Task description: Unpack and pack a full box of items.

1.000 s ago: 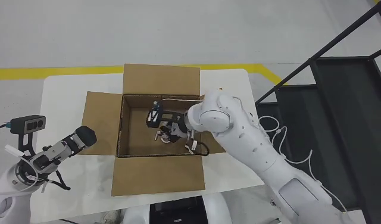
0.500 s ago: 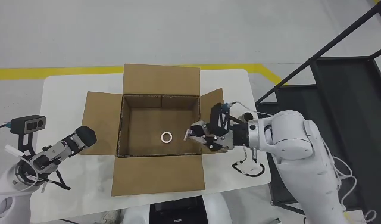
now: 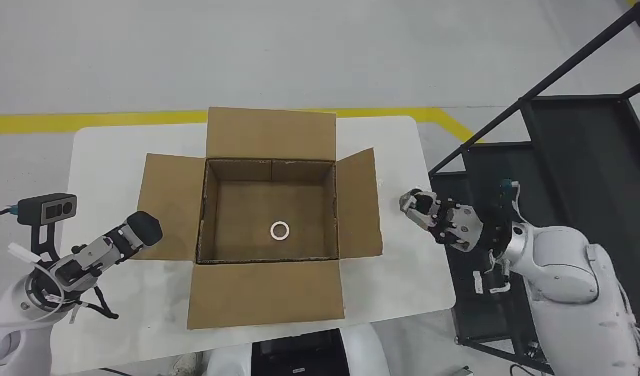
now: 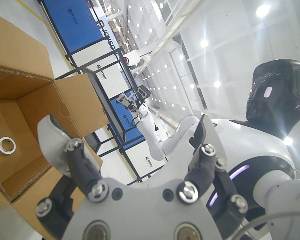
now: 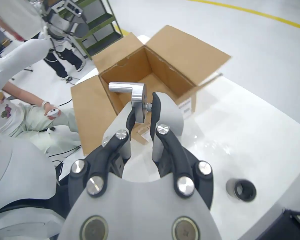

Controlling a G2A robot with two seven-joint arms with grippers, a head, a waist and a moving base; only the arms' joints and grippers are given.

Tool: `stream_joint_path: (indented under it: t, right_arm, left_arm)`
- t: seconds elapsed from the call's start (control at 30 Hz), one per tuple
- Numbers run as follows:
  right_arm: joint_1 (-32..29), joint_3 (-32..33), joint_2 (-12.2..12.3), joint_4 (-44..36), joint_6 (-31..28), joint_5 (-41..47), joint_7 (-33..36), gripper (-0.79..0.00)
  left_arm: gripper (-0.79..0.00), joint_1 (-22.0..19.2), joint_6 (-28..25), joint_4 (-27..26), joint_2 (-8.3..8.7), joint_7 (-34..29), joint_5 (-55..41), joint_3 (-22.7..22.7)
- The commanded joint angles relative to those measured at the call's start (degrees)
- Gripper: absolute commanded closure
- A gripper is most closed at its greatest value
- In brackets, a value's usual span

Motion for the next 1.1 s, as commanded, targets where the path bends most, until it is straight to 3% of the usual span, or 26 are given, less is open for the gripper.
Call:
stream_joint_path:
  t: [0.0, 0.17, 0.4, 1.07]
  right_arm:
    - [-1.6, 0.5, -0.2, 0.8, 2.4, -2.1, -2.6, 0.000]
    - [-3.3, -1.3, -0.7, 2.6, 12.2, -11.2, -6.0, 0.000]
    - [-0.5, -6.9, -1.0, 9.3, 22.5, -18.3, -6.3, 0.000]
    - [11.5, -22.0, -1.0, 21.9, 38.6, -33.7, 9.3, 0.000]
  left_arm:
    - [-0.785, 0.0, 0.0, 0.0, 0.00, 0.0, 0.0, 0.0]
    - [-0.785, 0.0, 0.0, 0.0, 0.00, 0.0, 0.0, 0.0]
    - [-0.785, 0.0, 0.0, 0.0, 0.00, 0.0, 0.0, 0.0]
    - [-0.785, 0.0, 0.0, 0.0, 0.00, 0.0, 0.0, 0.0]
